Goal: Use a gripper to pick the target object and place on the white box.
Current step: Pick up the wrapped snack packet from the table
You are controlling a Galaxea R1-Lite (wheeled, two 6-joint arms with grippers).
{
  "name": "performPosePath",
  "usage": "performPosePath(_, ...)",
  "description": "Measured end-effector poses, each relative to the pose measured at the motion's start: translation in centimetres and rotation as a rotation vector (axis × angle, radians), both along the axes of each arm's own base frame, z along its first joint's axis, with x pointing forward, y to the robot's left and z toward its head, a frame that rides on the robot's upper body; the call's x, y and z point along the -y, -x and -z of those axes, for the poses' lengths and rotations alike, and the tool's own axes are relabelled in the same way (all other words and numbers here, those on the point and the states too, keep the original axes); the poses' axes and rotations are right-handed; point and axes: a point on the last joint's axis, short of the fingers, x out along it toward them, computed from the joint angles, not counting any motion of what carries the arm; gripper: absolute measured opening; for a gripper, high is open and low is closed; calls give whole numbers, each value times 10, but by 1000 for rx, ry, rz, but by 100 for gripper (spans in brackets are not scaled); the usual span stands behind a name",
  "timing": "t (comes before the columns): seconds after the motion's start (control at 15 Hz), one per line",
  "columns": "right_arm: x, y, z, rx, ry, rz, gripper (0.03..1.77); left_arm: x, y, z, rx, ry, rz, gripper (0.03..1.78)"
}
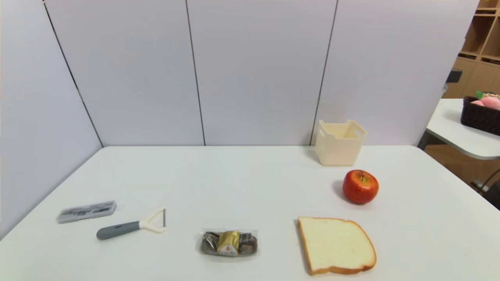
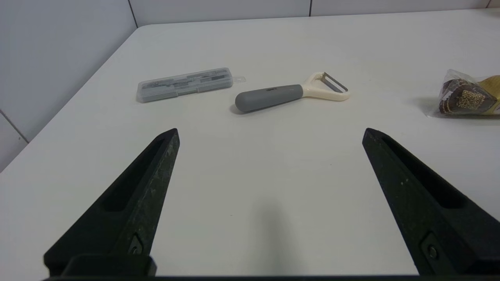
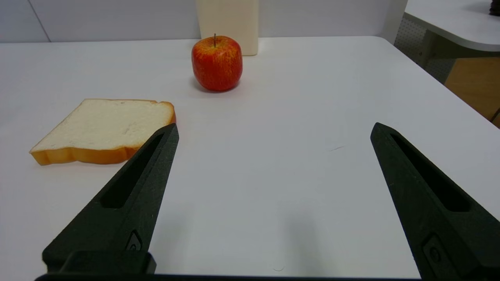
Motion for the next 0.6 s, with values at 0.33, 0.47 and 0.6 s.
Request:
performPosePath(0.33,0,0,0,0,1,0,170,0,0,0,0,0,0,169)
performPosePath(0.47,0,0,0,0,1,0,170,0,0,0,0,0,0,169)
performPosePath(0.6,0,0,0,0,0,0,170,0,0,0,0,0,0,169)
